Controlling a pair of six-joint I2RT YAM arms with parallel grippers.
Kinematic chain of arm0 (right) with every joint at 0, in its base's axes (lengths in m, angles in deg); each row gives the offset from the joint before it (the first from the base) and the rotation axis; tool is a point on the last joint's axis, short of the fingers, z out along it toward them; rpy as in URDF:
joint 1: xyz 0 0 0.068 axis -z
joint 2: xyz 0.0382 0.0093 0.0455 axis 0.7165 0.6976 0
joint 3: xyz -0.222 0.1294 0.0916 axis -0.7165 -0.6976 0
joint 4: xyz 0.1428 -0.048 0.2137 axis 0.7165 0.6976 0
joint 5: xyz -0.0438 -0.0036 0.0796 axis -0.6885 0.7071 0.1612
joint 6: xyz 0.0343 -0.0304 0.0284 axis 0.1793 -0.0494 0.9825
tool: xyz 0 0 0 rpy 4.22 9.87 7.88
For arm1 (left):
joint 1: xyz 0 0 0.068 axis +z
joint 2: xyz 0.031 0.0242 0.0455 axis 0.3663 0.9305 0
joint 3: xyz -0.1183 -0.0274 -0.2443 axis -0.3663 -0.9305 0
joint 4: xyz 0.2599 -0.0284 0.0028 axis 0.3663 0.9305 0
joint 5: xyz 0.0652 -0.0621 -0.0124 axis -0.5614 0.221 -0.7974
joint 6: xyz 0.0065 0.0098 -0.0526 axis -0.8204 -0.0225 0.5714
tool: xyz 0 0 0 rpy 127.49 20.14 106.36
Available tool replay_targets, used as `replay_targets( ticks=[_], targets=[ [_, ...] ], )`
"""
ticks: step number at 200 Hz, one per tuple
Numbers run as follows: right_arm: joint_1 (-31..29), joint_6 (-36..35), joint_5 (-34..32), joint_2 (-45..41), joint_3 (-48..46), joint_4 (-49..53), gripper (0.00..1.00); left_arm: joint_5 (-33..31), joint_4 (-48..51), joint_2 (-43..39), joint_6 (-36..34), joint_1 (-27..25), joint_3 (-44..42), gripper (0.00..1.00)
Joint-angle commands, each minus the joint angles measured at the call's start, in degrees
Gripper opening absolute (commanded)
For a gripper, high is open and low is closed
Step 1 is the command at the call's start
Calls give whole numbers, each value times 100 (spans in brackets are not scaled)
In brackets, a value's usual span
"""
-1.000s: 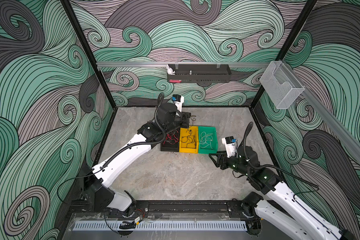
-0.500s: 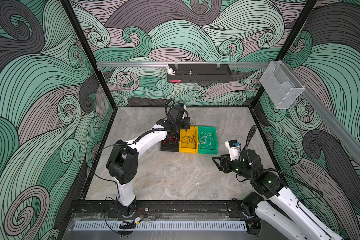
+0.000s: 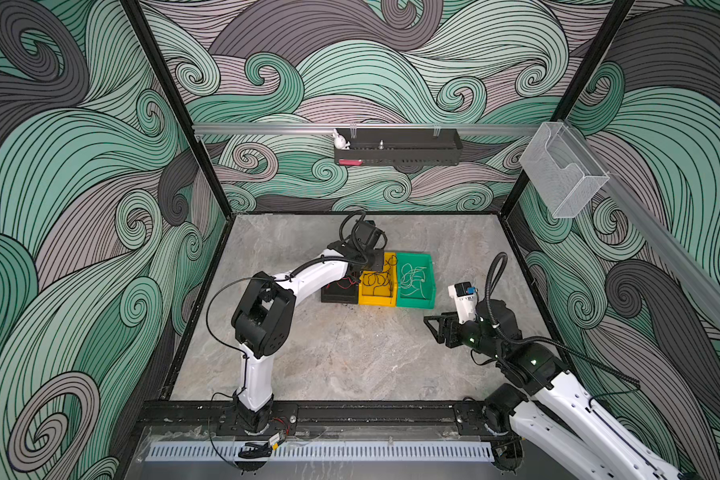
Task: Untangle the cables
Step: 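Carry the black wire to the yellow bin with left gripper while right draws back, then open the left gripper to drop the black wire into the yellow bin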
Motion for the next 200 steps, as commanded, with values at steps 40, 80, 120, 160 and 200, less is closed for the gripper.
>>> replay_targets(
  ticks=[40, 80, 120, 160, 200],
  targets=[
    [43, 134, 9, 71, -185, -314, 67, -1322, 909, -139, -449, -108, -81, 0],
    [52, 144, -10, 78, -219, -341, 67, -1436, 1092, 156, -680, -271, 270, 0],
    [75, 163, 3, 79, -217, -329, 67, -546, 893, 688, -614, -468, 939, 0],
    [98, 166, -29, -76, -194, -236, 68, -568, 1369, 1088, -526, -469, 1432, 22],
    [108, 227, -10, -53, -211, -236, 68, -630, 1071, 540, -488, -456, 927, 43]
  ],
)
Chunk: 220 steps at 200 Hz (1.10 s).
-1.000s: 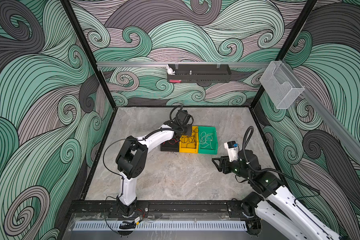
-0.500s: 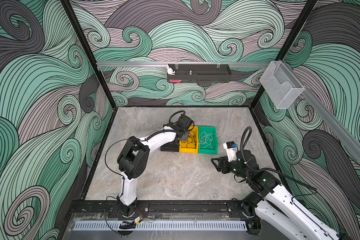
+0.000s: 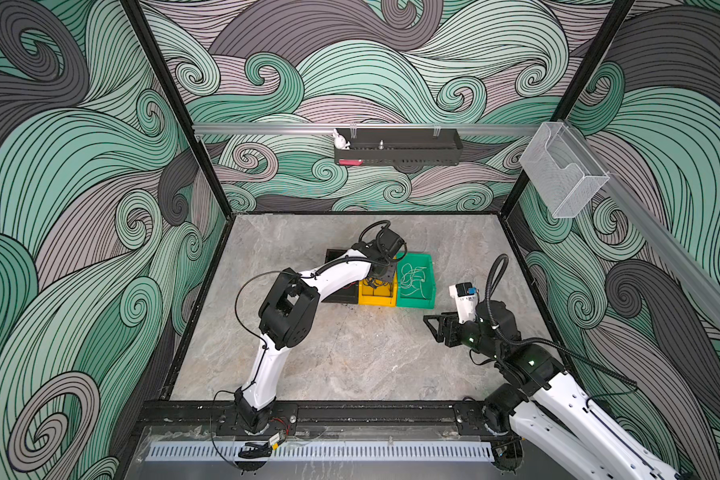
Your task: Untangle the cables
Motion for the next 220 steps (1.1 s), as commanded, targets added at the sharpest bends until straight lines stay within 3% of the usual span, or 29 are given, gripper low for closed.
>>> replay_targets(
  ticks=[1, 39, 77, 120, 154, 175, 201, 220],
  targets=[
    [43, 74, -26, -3, -32, 0, 68, -24, 56, -456, 40, 23, -192, 43],
    [71, 105, -297, -18, 47, 0, 72, 33, -63, -1353, 17, 23, -572, 46],
    [188, 4, -1151, 319, 288, -170, 77, 267, -671, -2686, 6, 121, -1774, 53],
    [452, 60, -2012, 1108, 379, -1091, 90, 491, -1476, -4302, 657, 1150, -3800, 62],
    [743, 43, -2440, 1665, 574, -1312, 91, -94, -1675, -5409, 1078, 1975, -5174, 63],
    [991, -69, -2745, 1797, 443, -1627, 99, -761, -1757, -5905, 1086, 2181, -5823, 66],
    [1292, -480, -3329, 1864, 12, -2439, 99, -1272, -2271, -6181, 1189, 2522, -6486, 78],
    [1577, -719, -3742, 1957, -246, -2924, 100, -1753, -2802, -6080, 1237, 2950, -6704, 80]
  ],
)
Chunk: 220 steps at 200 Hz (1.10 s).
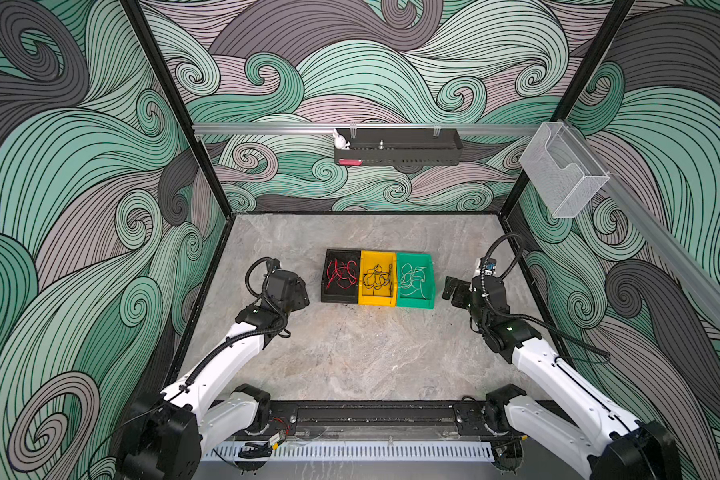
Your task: Untangle the cables
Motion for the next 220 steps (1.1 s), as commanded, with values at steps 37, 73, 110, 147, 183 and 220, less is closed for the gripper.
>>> replay_targets(
  ticks=[37, 73, 110, 147, 183, 220],
  targets=[
    [667, -1020, -1174, 697, -551, -1951, 100, -1740, -1682, 826, -1329, 688, 88, 84],
    [909, -1300, -1283, 1635, -530, -2892, 99, -1373, -2929, 1520, -2278, 1011, -72, 84],
    [1151, -1605, -1074, 2336, -866, -4269, 99, -359, -4146, 1877, -2323, 1599, -565, 84],
    [1158, -1810, -1034, 2662, -1814, -6585, 99, 718, -6778, 2568, -2803, 1732, -1666, 83],
    [1249, -2349, 495, 3539, -812, -5582, 99, 475, -5095, 2714, -2440, 1852, -702, 90],
    [1602, -2106, 1052, 3443, -799, -5318, 99, 469, -5037, 2698, -2448, 1848, -700, 98]
  ],
)
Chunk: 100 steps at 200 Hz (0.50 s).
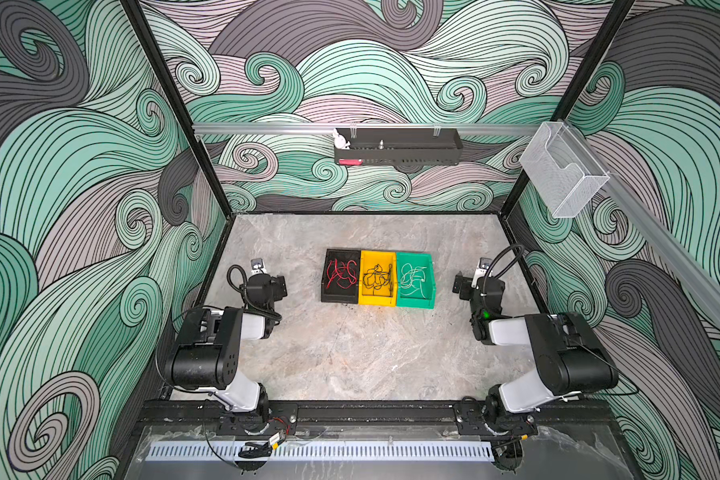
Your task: Untangle the cables
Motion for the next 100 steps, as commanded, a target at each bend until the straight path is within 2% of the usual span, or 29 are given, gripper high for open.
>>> replay_targets(
  ticks=[1, 6, 14, 21, 30, 42, 55, 66, 100],
  targets=[
    [61, -23, 505, -91, 31, 253, 99, 110, 561, -234, 128, 52, 224, 98],
    [64, -12, 502, -170, 49, 419, 99, 75, 162, -141, -7, 49, 133, 99],
    [58, -46, 505, -49, -28, 23, 99, 66, -107, -97, -42, 29, 39, 99],
    [57, -63, 505, 23, -53, -129, 99, 69, 53, -149, -23, 30, 76, 99],
    [55, -56, 516, -67, 4, 164, 99, 61, 510, -270, 113, 34, 199, 99],
    [50, -55, 513, -77, 17, 185, 99, 52, 117, -163, -2, 34, 99, 99],
    [48, -59, 504, -62, 10, 153, 99, 60, 459, -255, 104, 37, 189, 99],
    [52, -62, 510, -99, 37, 256, 99, 47, 241, -197, 48, 26, 133, 99],
    [13, -108, 548, -38, 78, 254, 99, 58, 382, -233, 89, 39, 167, 99]
  ],
)
